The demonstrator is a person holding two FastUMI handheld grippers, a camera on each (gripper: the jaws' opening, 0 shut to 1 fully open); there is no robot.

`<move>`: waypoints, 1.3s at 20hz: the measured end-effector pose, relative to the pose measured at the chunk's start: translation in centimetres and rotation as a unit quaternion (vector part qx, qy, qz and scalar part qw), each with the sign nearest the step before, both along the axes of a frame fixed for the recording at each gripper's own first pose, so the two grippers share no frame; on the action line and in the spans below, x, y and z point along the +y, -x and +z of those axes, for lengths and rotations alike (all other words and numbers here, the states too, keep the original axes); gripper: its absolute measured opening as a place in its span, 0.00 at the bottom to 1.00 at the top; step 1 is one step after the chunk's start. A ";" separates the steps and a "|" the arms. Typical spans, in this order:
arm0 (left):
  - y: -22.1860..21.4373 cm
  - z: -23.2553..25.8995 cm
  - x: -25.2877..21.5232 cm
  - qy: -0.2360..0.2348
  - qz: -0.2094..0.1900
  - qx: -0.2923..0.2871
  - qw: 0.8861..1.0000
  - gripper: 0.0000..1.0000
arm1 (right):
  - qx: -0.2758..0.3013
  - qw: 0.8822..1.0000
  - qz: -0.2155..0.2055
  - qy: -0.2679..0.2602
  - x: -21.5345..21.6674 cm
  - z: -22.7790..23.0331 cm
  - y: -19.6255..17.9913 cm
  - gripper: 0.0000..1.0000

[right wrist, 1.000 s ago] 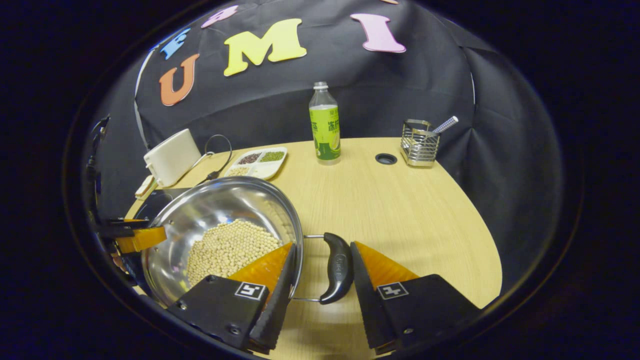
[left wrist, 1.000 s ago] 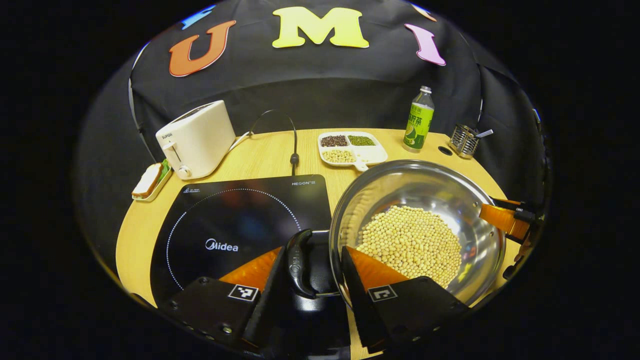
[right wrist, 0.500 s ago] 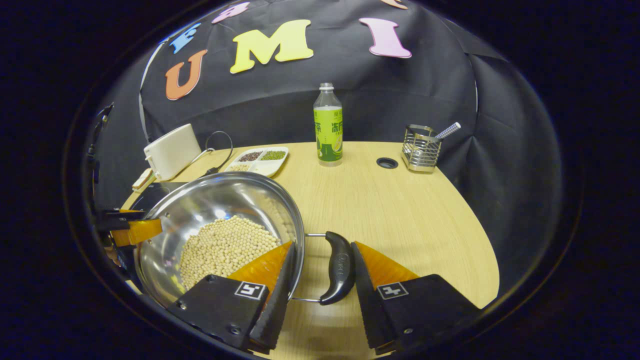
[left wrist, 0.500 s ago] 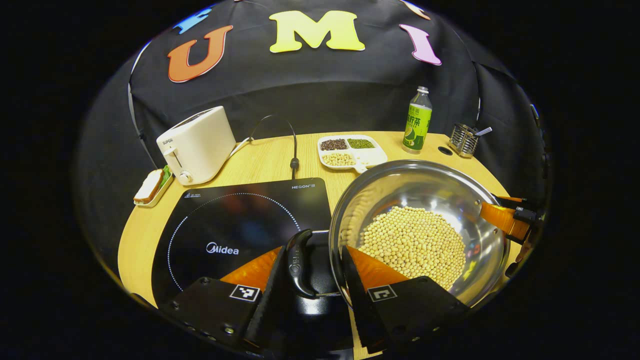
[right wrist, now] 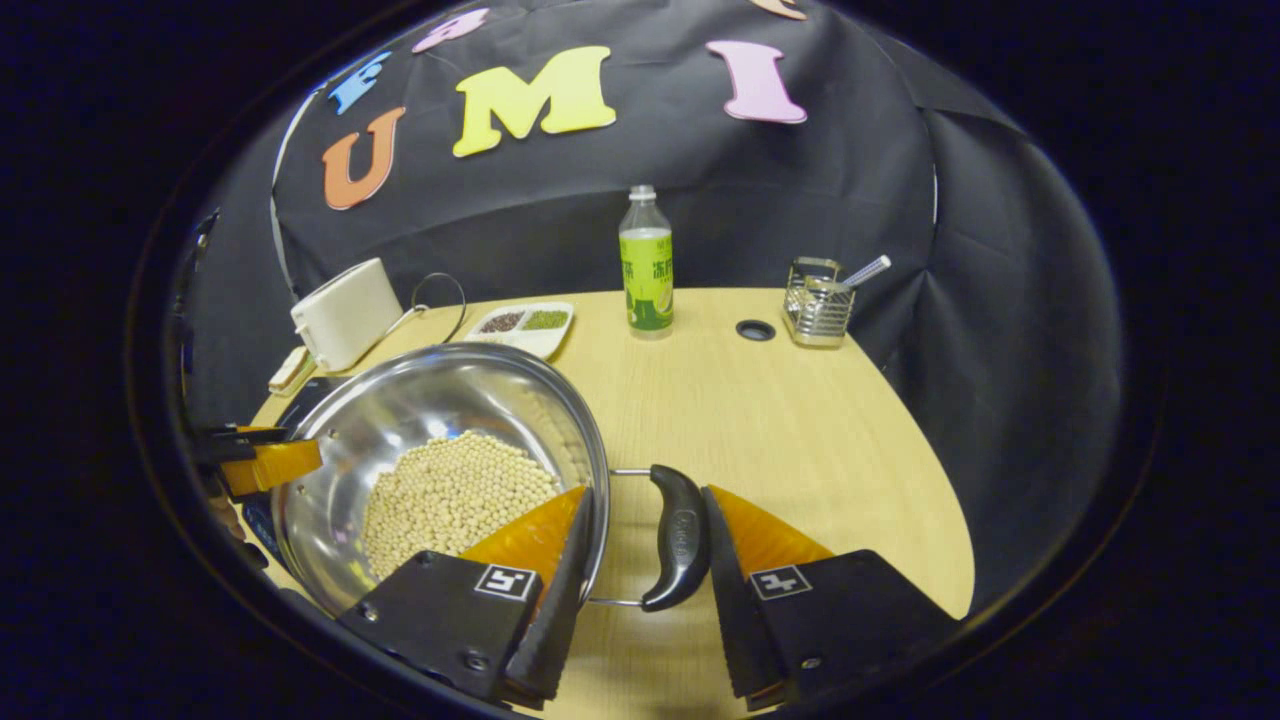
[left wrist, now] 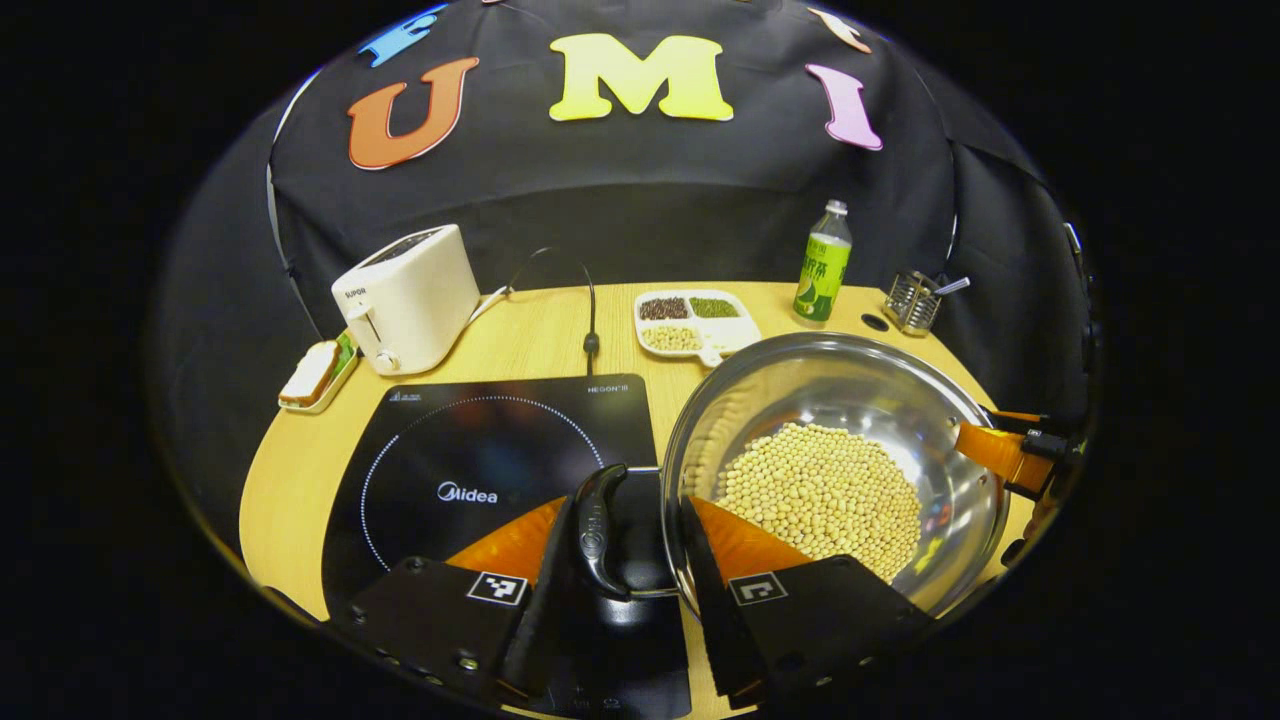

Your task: First push the handle of the pot to place it horizontally, then grasp the pot with both hands and set it on the induction cooktop.

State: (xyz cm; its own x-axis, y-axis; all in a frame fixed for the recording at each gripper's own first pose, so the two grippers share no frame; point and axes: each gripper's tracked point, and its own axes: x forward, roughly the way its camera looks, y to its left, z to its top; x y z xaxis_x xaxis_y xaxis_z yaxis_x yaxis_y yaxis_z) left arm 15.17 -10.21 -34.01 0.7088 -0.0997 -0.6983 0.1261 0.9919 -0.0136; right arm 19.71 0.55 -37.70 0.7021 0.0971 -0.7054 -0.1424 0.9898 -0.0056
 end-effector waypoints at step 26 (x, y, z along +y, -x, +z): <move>-1.0 15.8 12.5 -0.008 0.003 -0.075 0.997 0.58 | -0.021 1.000 0.018 -0.009 13.7 15.1 0.9 0.64</move>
